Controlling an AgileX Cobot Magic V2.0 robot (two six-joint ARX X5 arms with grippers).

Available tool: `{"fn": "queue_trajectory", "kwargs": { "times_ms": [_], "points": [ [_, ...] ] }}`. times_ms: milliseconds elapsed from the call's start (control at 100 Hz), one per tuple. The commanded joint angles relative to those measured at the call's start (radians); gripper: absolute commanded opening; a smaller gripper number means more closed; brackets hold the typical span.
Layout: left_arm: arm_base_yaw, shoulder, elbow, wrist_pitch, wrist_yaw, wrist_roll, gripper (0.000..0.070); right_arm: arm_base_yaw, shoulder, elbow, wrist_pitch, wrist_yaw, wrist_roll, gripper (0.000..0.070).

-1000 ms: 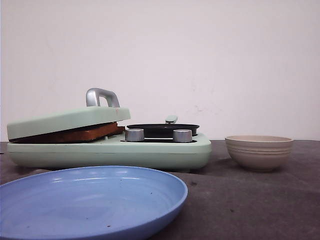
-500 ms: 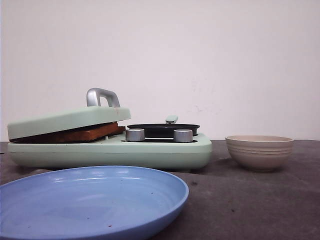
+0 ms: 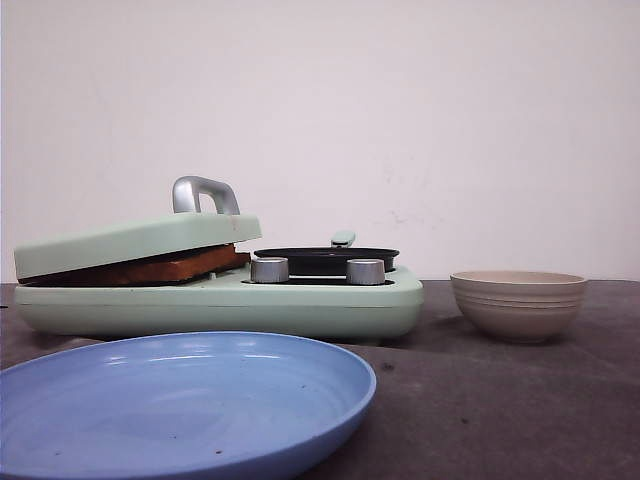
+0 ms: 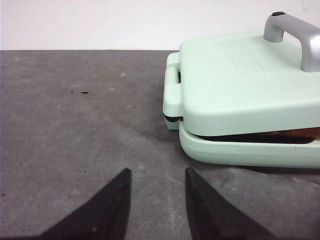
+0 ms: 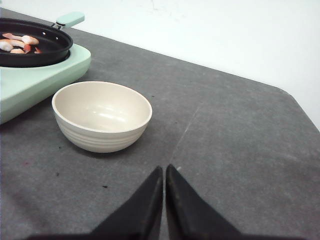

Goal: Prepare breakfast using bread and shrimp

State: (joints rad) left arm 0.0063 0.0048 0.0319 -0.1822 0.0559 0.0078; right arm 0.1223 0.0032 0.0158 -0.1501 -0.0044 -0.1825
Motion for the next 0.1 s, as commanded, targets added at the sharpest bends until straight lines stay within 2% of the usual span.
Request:
{"fn": "queue_trajectory", "kwargs": {
  "times_ms": [0, 90],
  "points": [
    [0.000, -0.002, -0.016, -0.005, 0.004, 0.000, 0.0155, 0.000, 0.000, -0.003, 0.009, -0.002, 0.011, 0.0004],
    [0.000, -0.002, -0.016, -0.005, 0.004, 0.000, 0.0155, 0.000, 0.000, -0.003, 0.009, -0.002, 0.011, 0.0004]
  ]
}}
